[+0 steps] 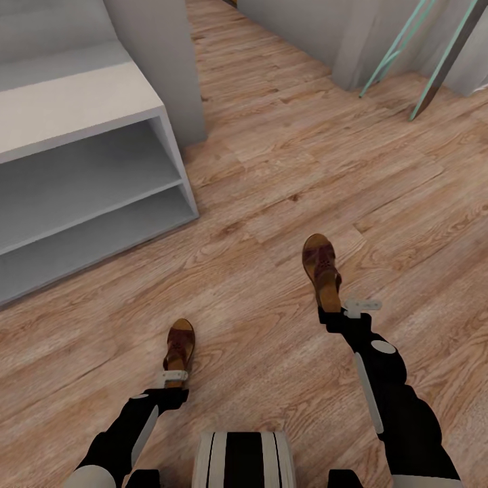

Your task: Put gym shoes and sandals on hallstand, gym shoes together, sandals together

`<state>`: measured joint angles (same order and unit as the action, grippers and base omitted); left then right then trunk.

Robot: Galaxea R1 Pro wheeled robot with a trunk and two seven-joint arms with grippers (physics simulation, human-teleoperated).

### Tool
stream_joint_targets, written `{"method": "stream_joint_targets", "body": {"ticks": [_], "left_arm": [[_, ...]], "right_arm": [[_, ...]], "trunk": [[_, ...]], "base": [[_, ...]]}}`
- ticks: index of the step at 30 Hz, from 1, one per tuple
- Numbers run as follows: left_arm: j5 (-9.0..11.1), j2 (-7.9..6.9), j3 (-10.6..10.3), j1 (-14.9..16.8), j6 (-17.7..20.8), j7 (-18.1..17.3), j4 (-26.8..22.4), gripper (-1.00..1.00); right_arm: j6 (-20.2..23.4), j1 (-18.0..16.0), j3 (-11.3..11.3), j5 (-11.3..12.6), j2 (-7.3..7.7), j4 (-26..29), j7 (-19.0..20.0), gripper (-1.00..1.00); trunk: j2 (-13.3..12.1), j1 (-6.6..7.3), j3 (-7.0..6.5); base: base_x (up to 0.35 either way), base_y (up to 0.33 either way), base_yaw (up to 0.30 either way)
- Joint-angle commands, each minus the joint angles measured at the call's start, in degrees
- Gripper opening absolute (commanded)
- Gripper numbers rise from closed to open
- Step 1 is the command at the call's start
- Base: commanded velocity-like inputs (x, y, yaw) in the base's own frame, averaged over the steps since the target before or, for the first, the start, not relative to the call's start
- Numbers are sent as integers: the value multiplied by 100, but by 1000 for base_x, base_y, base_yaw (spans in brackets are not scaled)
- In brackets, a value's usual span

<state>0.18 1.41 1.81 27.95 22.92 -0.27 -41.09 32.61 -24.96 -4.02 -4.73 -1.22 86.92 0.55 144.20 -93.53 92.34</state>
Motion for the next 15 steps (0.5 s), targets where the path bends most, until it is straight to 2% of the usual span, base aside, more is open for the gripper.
{"method": "stream_joint_targets", "body": {"ticks": [1,4,9,15], "left_arm": [[0,0,1,0,1,0,-2,100],[0,0,2,5,0,1,0,100],[0,0,3,8,-1,1,-1,100],[0,0,3,9,0,-8,-3,100]], "right_arm": [[0,1,15,16,0,0,-2,-100],[0,0,30,14,-1,0,-2,-100],[0,0,47,15,-1,0,-2,-100],[0,0,62,15,-1,0,-2,-100]], "trunk": [[0,0,0],[0,0,0],[7,-13,111],[7,-13,111]], "base": [[0,0,0],[0,0,0],[0,0,0],[0,0,0]]}}
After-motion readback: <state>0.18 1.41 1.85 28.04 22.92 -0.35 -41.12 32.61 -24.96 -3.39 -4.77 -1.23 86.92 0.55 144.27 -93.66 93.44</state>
